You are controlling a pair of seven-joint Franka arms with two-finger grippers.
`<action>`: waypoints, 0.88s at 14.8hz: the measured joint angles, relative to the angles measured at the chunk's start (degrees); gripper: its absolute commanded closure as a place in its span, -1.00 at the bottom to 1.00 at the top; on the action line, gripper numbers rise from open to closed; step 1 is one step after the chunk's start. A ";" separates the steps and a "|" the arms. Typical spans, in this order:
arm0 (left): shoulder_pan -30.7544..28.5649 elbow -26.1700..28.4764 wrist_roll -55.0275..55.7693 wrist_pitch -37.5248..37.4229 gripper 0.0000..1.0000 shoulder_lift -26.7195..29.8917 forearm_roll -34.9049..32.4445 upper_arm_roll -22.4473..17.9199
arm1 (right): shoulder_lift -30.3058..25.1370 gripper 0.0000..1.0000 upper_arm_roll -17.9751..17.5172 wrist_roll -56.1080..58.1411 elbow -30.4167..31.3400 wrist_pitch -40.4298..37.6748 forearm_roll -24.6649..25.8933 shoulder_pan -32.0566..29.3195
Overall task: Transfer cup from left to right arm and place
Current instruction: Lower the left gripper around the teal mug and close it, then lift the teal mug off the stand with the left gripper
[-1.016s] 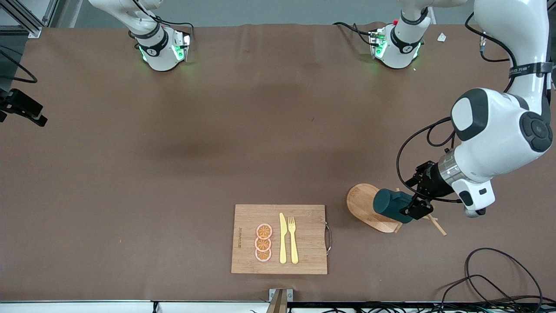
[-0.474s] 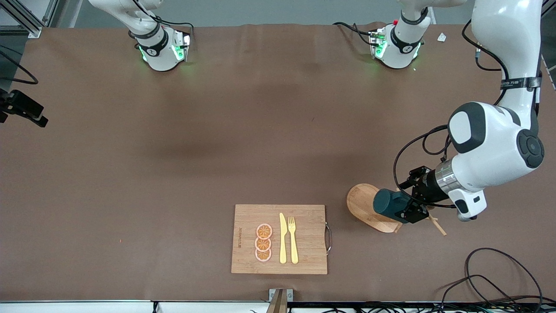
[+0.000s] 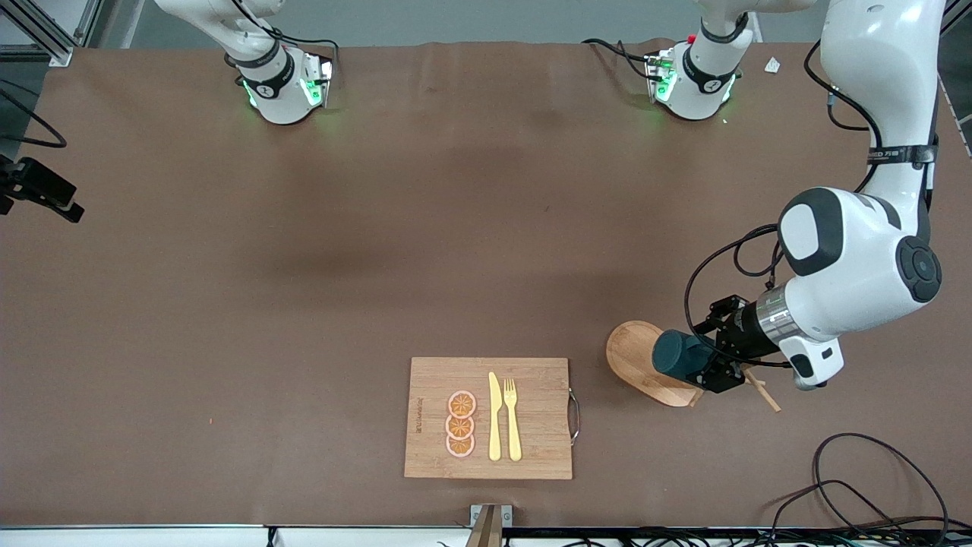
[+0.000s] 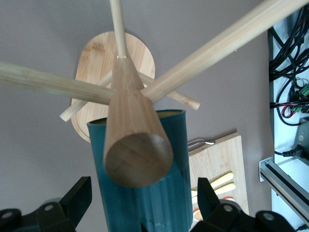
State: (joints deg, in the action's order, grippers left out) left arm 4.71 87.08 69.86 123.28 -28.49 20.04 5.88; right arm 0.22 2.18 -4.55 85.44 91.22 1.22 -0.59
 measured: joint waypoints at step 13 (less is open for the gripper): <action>1.55 -1.44 6.78 -1.65 -0.04 1.99 -0.85 5.96 | 0.01 -1.00 0.11 -0.08 0.00 -0.02 0.00 -0.08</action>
State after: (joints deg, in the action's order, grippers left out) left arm 6.26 85.63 76.64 121.63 -26.50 19.19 11.84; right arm 0.23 2.30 -4.62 85.44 91.20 1.22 -0.68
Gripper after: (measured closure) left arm 0.216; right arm 0.000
